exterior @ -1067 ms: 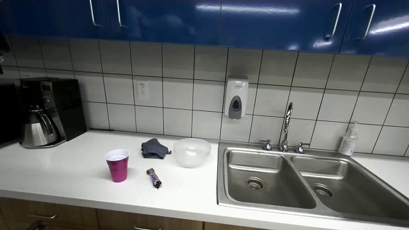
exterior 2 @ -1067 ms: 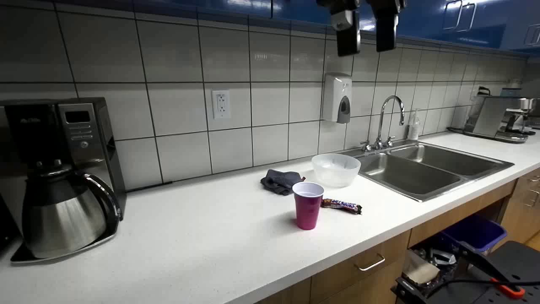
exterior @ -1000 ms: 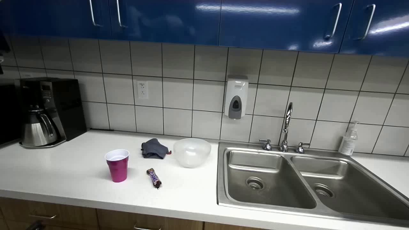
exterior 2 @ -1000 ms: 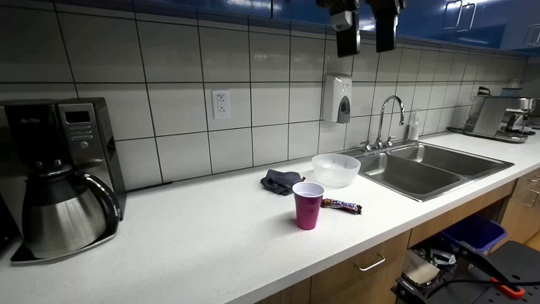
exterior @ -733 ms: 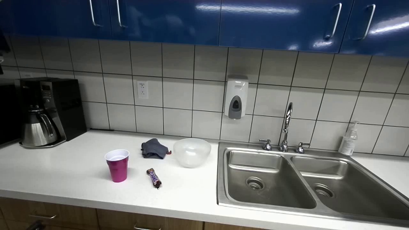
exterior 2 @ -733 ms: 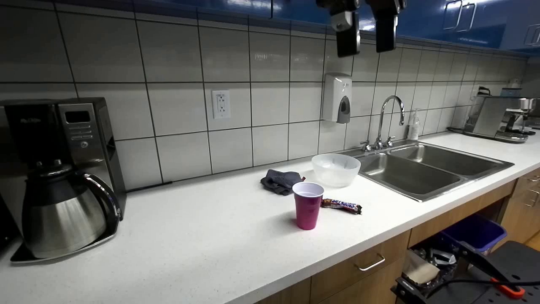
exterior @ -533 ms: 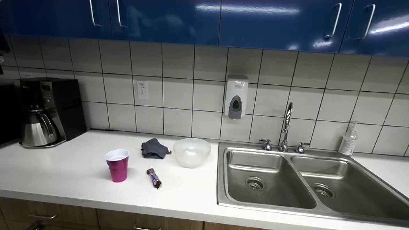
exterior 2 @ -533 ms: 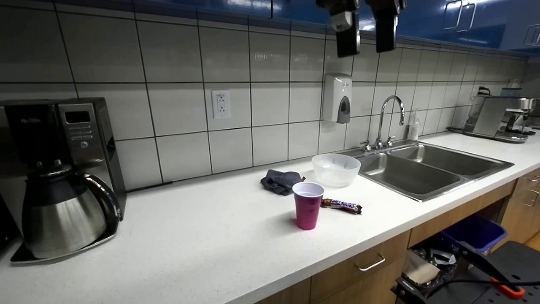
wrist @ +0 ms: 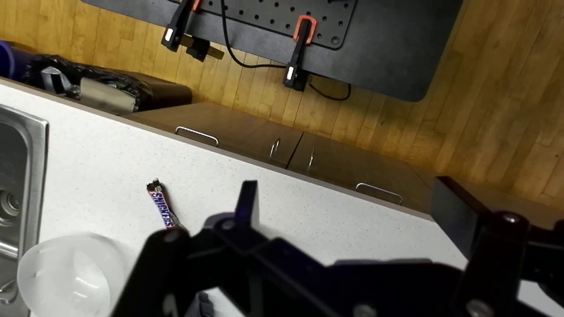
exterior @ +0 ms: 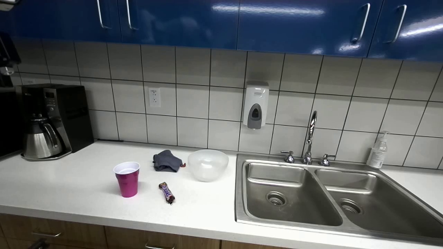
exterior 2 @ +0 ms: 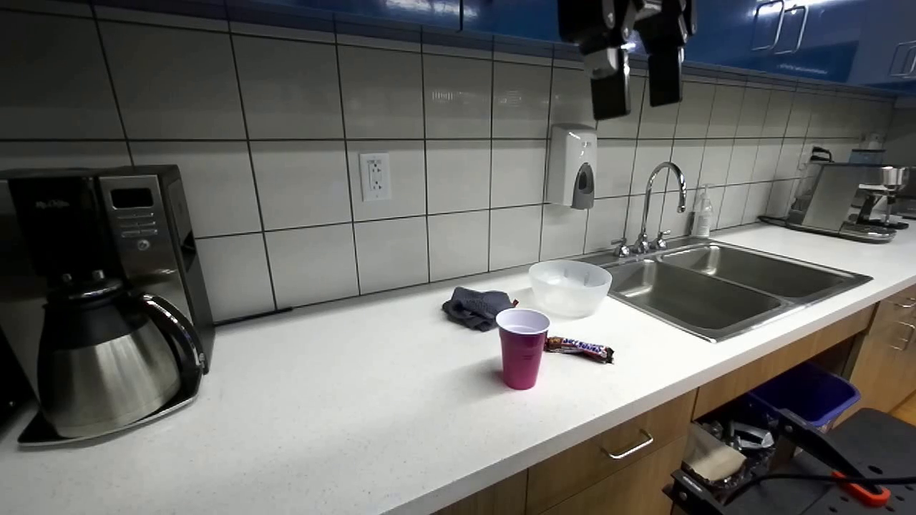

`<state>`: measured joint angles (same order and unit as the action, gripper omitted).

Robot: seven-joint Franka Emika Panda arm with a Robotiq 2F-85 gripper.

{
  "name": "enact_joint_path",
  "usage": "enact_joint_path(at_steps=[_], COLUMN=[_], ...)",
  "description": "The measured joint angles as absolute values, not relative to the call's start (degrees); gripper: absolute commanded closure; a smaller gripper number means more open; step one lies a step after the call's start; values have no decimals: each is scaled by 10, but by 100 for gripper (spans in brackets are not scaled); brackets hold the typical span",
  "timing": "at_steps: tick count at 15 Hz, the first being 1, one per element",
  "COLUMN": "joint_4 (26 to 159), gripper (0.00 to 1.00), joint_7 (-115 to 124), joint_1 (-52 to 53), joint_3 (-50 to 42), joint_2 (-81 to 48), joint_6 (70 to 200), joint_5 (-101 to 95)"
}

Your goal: Place the snickers bar in the bowl

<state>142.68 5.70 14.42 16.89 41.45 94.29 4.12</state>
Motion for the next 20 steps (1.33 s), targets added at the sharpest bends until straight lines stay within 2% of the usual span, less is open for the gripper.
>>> enact_joint_path(at_steps=[11,20], joint_4=[1500,1565], gripper=[0,0], joint_7=[-70,-151], joint_1=[146,124], joint_3=[73,-24], joint_2=[450,452], joint_6=[959,1098], joint_5=[-41,-91])
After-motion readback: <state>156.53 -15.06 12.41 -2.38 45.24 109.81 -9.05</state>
